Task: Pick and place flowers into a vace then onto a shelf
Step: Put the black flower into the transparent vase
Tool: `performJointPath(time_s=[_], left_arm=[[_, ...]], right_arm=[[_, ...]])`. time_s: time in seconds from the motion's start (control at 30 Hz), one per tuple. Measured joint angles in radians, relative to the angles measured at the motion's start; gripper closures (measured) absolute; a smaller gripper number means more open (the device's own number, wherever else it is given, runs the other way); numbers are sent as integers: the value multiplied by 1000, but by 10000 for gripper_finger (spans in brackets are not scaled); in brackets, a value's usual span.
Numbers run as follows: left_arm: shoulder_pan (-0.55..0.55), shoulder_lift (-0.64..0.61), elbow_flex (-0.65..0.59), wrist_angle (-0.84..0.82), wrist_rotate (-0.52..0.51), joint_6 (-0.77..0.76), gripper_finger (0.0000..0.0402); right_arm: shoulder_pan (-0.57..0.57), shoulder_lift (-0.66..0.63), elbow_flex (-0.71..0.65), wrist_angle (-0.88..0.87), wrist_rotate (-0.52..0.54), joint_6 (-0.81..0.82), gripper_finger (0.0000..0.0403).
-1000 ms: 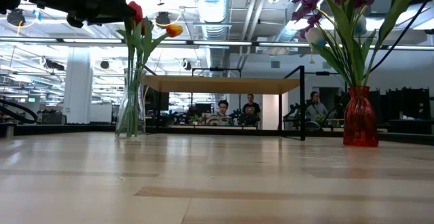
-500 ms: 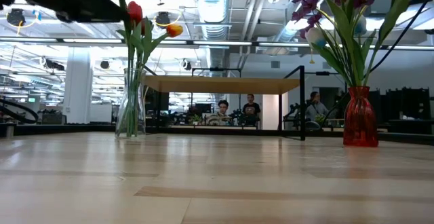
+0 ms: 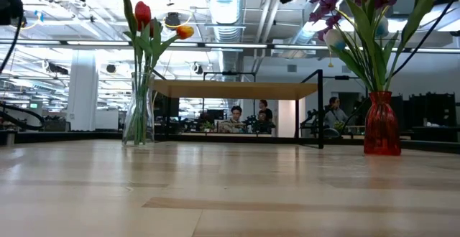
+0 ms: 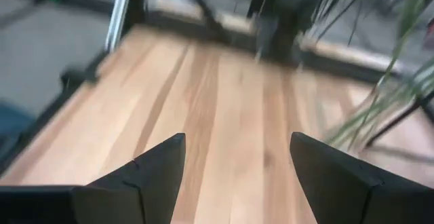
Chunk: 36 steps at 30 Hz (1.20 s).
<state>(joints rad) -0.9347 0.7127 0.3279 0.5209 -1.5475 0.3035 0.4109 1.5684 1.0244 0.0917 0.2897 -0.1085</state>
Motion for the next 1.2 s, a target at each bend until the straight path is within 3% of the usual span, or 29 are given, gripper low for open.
performJointPath(time_s=[0.3, 0.47, 0.9, 1.2], left_arm=[[-109, 0, 0, 0, 29, 1, 168], [-126, 0, 0, 0, 71, 0, 168], [-127, 0, 0, 0, 119, -126, 168], [-127, 0, 0, 0, 221, -158, 168]], right_arm=[[65, 0, 117, -476, -41, 139, 143], [109, 0, 126, -580, -131, 219, 143], [221, 170, 126, -628, -270, 430, 151], [254, 298, 129, -477, -396, 538, 197]])
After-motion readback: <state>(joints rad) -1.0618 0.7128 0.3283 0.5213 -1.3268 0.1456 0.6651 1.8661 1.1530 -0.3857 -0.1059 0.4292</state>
